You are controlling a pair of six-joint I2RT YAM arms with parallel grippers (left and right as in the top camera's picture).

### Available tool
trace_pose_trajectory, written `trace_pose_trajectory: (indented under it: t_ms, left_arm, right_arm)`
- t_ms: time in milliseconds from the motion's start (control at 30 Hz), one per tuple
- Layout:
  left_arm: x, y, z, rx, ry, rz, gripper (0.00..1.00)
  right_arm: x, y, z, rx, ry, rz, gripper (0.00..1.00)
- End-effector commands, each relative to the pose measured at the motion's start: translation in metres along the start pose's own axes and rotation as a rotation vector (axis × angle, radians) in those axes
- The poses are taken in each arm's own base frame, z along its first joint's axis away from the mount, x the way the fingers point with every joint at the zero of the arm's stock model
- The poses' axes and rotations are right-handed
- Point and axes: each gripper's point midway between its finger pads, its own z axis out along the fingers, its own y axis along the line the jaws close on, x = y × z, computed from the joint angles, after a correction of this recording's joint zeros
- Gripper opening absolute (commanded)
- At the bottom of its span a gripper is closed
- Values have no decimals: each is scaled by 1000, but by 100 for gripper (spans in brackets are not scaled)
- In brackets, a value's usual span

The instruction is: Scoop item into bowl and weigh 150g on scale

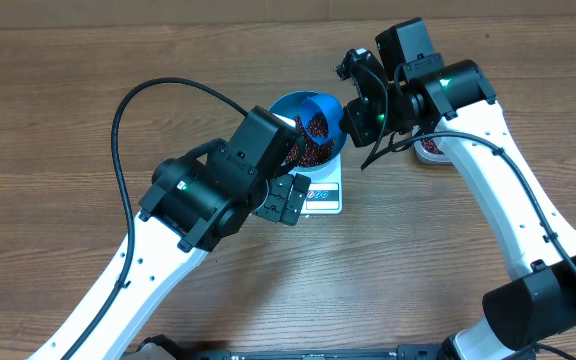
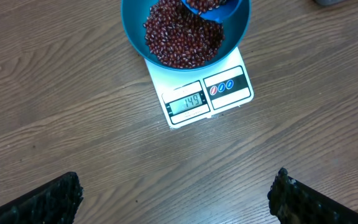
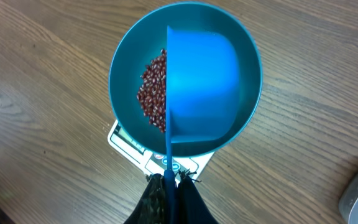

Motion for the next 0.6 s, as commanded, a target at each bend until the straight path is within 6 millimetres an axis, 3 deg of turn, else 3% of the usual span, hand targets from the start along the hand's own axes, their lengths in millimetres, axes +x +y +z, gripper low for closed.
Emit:
trace_pose_trajectory:
  t_ms: [0,567]
  left_arm:
    - [-6,1,-5,-2,-19,15,100]
    - [-6,1,-5,-1,-19,15,100]
  right_arm:
    - [-8,4,-13,0,-44,10,4]
    - [-8,-5,-17,-9,-54,85,4]
